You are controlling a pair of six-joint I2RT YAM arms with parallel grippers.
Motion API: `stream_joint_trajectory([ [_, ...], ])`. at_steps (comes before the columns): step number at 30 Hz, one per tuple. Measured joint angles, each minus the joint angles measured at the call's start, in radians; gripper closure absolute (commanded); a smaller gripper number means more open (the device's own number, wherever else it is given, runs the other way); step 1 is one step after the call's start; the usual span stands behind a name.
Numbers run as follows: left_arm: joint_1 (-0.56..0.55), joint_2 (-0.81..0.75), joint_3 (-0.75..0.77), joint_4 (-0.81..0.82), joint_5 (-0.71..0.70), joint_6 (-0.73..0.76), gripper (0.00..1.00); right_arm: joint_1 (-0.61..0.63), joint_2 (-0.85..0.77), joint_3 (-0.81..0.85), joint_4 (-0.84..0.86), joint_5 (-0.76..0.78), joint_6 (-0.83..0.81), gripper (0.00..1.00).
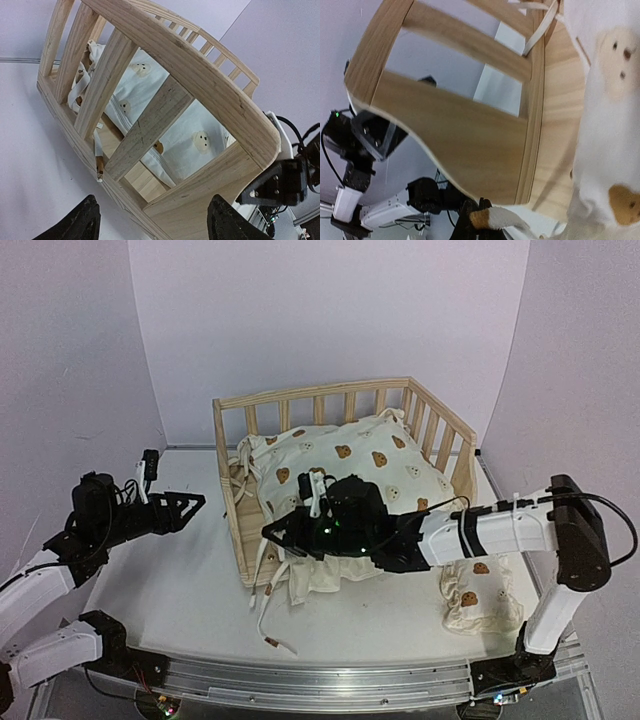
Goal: Set up the pet bed
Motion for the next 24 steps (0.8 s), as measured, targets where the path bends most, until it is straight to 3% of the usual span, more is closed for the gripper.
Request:
stream_joint_trajectory([
  [12, 0.025, 0.018, -0.087, 0.216, 0.004, 0.028, 0.32, -0.121, 0.201, 0.084, 0.347, 0.010, 0.056, 1.00],
  [24, 0.087, 0.247, -0.079, 0.433, 0.187, 0.093, 0.55, -0.144, 0.405, 0.302, 0.436, 0.079, 0.002, 1.00],
])
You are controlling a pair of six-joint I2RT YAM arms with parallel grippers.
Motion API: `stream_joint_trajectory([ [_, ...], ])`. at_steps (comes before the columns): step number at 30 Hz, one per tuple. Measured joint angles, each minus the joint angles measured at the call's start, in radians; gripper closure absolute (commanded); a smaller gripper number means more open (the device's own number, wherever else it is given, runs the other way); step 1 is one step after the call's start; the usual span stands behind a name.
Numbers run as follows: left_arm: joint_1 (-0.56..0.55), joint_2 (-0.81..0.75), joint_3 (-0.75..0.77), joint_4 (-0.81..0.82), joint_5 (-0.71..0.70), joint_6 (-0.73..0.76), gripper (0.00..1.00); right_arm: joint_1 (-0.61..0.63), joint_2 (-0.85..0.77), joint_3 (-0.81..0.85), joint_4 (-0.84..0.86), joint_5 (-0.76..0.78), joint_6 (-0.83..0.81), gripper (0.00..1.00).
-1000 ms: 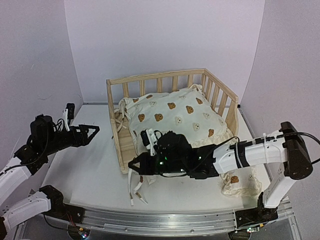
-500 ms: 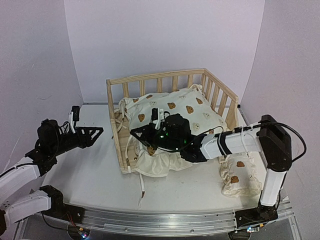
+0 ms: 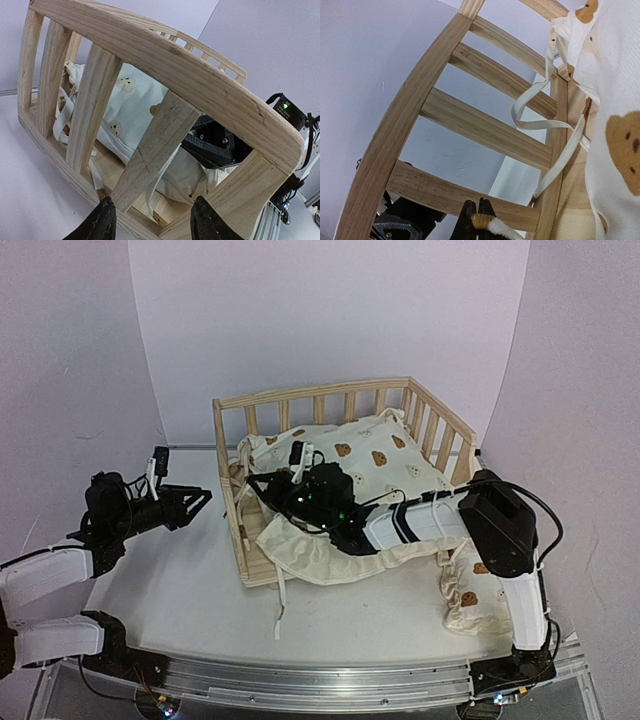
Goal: Set up the pet bed
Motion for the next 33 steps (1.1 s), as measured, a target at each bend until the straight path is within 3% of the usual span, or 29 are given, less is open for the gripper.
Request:
stream_joint_trajectory([
  [3, 0.000, 0.047, 0.000, 0.067, 0.029, 0.010, 0.61, 0.000, 0.032, 0.054, 0.005, -0.010, 0.003, 1.00],
  [9, -0.005, 0.178, 0.000, 0.179, 0.065, 0.032, 0.64, 0.005, 0.077, 0.111, 0.006, -0.082, 0.050, 1.00],
  [27, -0.070, 0.188, -0.100, 0.251, 0.061, 0.219, 0.46, 0.041, 0.074, 0.069, -0.063, -0.175, 0.127, 1.00],
  [33, -0.085, 0.206, -0.105, 0.268, 0.025, 0.304, 0.52, 0.039, 0.074, 0.117, -0.077, -0.190, 0.151, 1.00],
])
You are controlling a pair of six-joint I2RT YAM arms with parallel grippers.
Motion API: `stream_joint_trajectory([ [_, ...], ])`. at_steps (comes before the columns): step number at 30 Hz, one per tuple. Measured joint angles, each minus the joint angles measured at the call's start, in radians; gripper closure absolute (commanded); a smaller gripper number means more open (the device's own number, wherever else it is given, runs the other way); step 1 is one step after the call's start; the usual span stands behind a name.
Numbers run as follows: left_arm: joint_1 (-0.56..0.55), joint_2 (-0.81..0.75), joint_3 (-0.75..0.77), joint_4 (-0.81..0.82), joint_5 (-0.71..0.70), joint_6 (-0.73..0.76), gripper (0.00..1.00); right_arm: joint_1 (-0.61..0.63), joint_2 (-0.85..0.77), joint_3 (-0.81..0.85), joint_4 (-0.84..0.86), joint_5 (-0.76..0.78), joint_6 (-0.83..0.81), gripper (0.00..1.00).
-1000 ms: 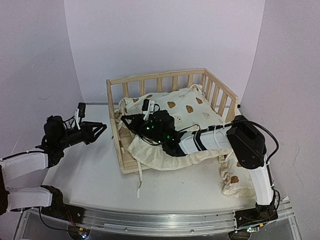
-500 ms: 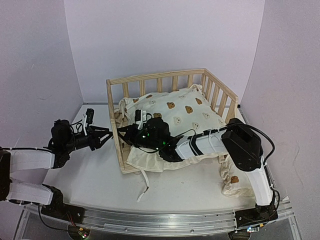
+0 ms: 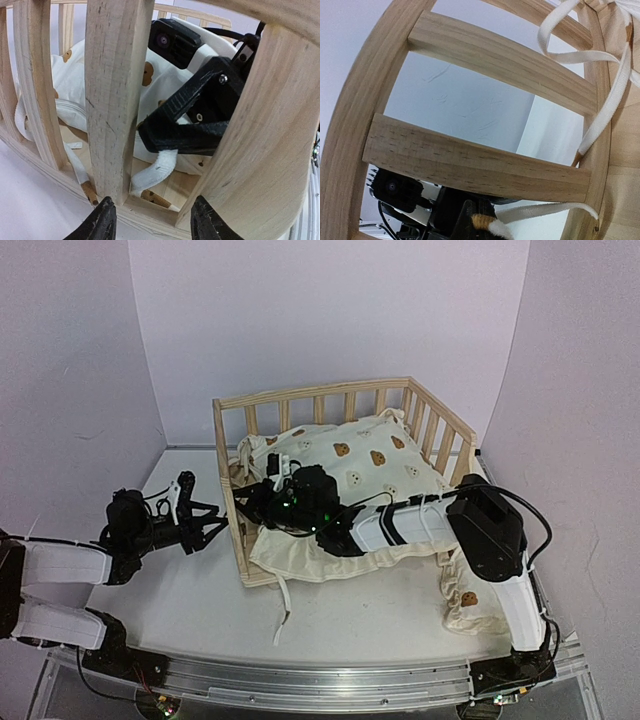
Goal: Set up the pet bed
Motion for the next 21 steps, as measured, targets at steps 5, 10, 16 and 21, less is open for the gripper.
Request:
stream_joint_trajectory([
  [5, -0.008, 0.068, 0.015, 0.003, -0.027, 0.035, 0.54, 0.000, 0.000, 0.000, 0.001, -0.004, 0.015, 1.00],
  [10, -0.034, 0.076, 0.027, 0.028, -0.052, 0.044, 0.59, -0.001, 0.000, 0.000, 0.002, -0.006, 0.023, 1.00],
  [16, -0.043, 0.077, 0.051, 0.056, -0.060, 0.019, 0.73, -0.001, 0.000, 0.000, 0.003, -0.008, 0.034, 1.00],
  [21, -0.037, 0.079, 0.060, 0.056, -0.115, -0.011, 1.00, -0.001, 0.000, -0.001, 0.005, -0.008, 0.037, 0.99],
])
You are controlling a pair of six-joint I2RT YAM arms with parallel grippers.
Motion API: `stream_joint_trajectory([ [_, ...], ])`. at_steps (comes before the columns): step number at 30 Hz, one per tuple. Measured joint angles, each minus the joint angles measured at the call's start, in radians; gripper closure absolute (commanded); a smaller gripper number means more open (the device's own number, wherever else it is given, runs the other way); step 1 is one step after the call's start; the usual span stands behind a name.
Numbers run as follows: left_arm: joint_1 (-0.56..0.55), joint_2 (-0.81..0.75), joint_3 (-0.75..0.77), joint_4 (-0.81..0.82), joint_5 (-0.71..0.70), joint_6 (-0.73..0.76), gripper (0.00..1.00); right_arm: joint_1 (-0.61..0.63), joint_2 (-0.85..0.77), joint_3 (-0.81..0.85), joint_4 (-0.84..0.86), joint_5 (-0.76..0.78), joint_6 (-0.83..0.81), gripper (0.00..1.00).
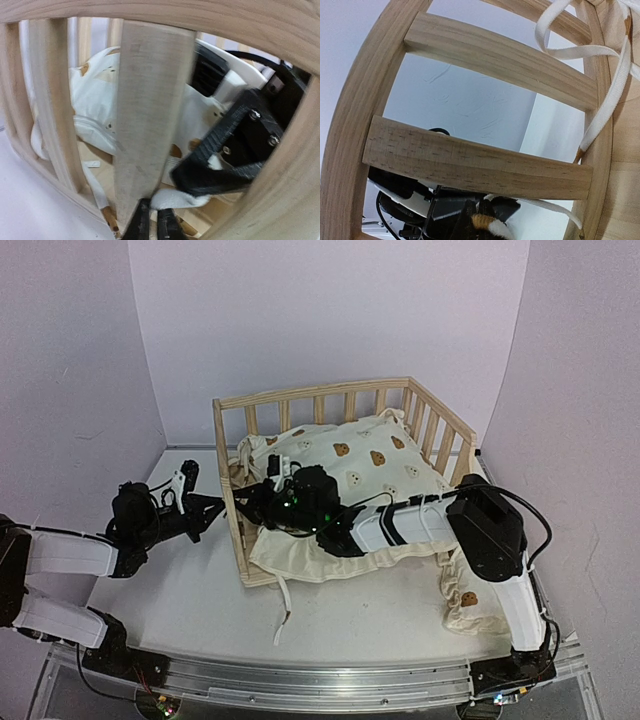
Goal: Set up the pet bed
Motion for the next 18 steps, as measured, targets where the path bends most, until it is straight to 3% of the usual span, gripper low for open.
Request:
stream_joint_trajectory([
  [5, -0.007, -0.060, -0.015, -0.021, -0.069, -0.028, 1.00, 0.002, -0.021, -0.076, 0.016, 0.002, -0.022, 0.71],
  [7, -0.007, -0.130, -0.025, -0.073, -0.110, -0.046, 1.00, 0.002, -0.063, -0.142, -0.018, -0.003, -0.055, 0.53],
  [9, -0.007, -0.200, -0.029, -0.134, -0.140, -0.072, 1.00, 0.000, -0.116, -0.185, -0.106, -0.003, -0.115, 0.38],
  [11, -0.007, -0.256, -0.029, -0.181, -0.150, -0.100, 1.00, 0.002, -0.174, -0.183, -0.259, -0.019, -0.210, 0.30],
  [14, -0.007, -0.308, -0.029, -0.256, -0.139, -0.153, 1.00, 0.007, -0.251, -0.134, -0.511, -0.040, -0.359, 0.34],
  [16, -0.007, -0.317, -0.029, -0.308, -0.111, -0.190, 1.00, 0.009, -0.300, -0.113, -0.617, -0.060, -0.443, 0.47],
  [18, -0.007, -0.315, -0.029, -0.344, -0.091, -0.211, 1.00, 0.008, -0.319, -0.099, -0.662, -0.076, -0.476, 0.42],
])
